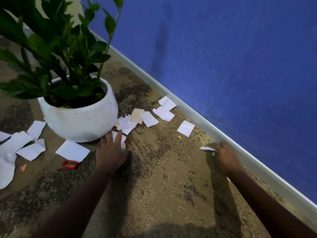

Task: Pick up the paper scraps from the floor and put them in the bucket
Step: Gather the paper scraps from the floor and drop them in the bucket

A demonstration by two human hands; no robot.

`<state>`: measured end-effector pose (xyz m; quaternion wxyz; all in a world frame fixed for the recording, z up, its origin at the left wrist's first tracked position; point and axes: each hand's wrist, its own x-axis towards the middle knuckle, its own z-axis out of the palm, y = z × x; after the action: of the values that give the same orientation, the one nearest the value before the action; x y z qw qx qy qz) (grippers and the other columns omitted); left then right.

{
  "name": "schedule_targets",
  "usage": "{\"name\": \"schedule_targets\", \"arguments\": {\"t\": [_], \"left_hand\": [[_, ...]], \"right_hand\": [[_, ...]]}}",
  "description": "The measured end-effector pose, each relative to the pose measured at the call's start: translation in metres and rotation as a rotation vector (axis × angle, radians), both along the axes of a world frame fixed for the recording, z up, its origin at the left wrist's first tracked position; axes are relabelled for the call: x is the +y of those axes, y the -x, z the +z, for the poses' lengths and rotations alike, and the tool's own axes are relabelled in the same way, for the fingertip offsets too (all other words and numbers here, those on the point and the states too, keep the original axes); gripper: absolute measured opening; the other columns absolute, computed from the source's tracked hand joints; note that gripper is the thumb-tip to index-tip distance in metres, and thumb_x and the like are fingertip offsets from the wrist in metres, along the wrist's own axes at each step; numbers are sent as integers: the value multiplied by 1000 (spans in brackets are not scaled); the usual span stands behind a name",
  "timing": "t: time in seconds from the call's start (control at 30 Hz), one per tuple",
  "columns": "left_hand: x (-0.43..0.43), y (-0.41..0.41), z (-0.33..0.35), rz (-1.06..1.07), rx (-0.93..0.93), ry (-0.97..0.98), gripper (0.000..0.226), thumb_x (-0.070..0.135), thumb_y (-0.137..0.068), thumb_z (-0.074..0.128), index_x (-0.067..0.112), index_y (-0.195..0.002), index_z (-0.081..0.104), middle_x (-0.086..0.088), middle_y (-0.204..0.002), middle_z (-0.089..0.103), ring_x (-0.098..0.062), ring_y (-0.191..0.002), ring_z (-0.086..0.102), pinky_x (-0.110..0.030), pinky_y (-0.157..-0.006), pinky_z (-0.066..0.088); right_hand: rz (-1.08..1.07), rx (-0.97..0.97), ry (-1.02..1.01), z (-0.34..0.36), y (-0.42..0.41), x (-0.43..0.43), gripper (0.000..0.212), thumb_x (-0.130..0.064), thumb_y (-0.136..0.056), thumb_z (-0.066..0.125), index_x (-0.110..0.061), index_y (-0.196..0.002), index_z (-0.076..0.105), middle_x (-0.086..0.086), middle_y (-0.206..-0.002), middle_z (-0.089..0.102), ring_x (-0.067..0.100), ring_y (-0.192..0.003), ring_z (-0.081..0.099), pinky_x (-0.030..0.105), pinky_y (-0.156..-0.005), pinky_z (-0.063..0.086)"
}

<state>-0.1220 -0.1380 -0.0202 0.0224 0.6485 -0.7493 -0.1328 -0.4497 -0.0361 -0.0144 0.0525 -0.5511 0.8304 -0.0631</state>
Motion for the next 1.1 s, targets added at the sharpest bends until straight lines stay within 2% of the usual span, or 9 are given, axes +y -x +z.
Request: {"name": "schedule_targets", "arguments": {"t": [0.13, 0.27, 0.37, 0.53, 0.63, 0.73, 0.83, 0.97, 1.1], "left_hand": [[-10, -4, 0, 44, 45, -167, 76, 61, -83, 51, 36, -148, 19, -12, -158, 12, -36, -145, 17, -61, -114, 19], [-10, -3, 4, 20, 64, -177, 61, 49, -88, 53, 34, -143, 32, -16, -155, 17, -39, -142, 19, -59, -113, 23], [-5, -3, 6, -9, 84, -137, 53, 36, -92, 50, 29, -142, 35, -16, -152, 22, -38, -141, 23, -55, -113, 29], [6, -1, 14, -15, 69, -88, 49, 27, -91, 51, 22, -138, 41, -12, -142, 35, -33, -131, 35, -49, -105, 40], [12, 0, 16, -36, -65, -54, 44, 24, -91, 46, 17, -135, 41, -11, -135, 40, -32, -127, 42, -50, -102, 42], [18, -1, 16, -76, -185, -4, 40, 21, -94, 39, 15, -134, 41, -10, -134, 44, -31, -123, 49, -46, -99, 42], [24, -3, 13, -111, -271, 69, 39, 15, -98, 33, 15, -136, 38, -8, -135, 44, -30, -123, 50, -45, -100, 41], [30, -4, 12, -136, -304, 116, 41, 9, -99, 32, 12, -140, 32, -10, -143, 40, -30, -128, 47, -43, -101, 42], [34, -2, 14, -117, -222, 115, 45, 4, -97, 35, 12, -141, 32, -10, -142, 40, -29, -131, 43, -44, -103, 42]], "right_hand": [[-64, -121, -67, -2, 3, 30, 39, -25, -96, 44, -19, -134, 48, 10, -142, 43, 28, -128, 38, 42, -108, 36], [-88, -184, -248, 1, 5, 50, 63, -40, -86, 60, -27, -141, 31, 3, -155, 24, 30, -141, 24, 48, -114, 29], [-81, -195, -298, 4, 3, 55, 65, -36, -85, 62, -28, -141, 30, 4, -155, 25, 30, -139, 26, 46, -113, 32], [-85, -26, -172, 4, -7, 50, 49, -25, -92, 54, -16, -138, 40, 12, -140, 45, 28, -120, 46, 36, -102, 43], [-133, -29, -96, 4, -8, 48, 39, -22, -91, 58, -12, -128, 52, 17, -130, 51, 29, -111, 51, 34, -94, 47], [-239, -162, 21, 8, 0, 42, 24, -15, -88, 61, -2, -108, 65, 21, -114, 63, 35, -99, 57, 38, -86, 52], [-257, -276, 75, 10, 2, 37, 22, -13, -86, 63, 5, -98, 70, 19, -100, 71, 34, -84, 63, 38, -80, 53], [-342, -497, 176, 9, -9, 33, 15, -6, -85, 64, 7, -88, 72, 23, -90, 73, 23, -52, 56, 21, -46, 44], [-462, -637, 211, 4, -18, 27, 18, -2, -85, 62, 8, -97, 70, 24, -101, 70, 24, -58, 53, 20, -51, 35]]}}
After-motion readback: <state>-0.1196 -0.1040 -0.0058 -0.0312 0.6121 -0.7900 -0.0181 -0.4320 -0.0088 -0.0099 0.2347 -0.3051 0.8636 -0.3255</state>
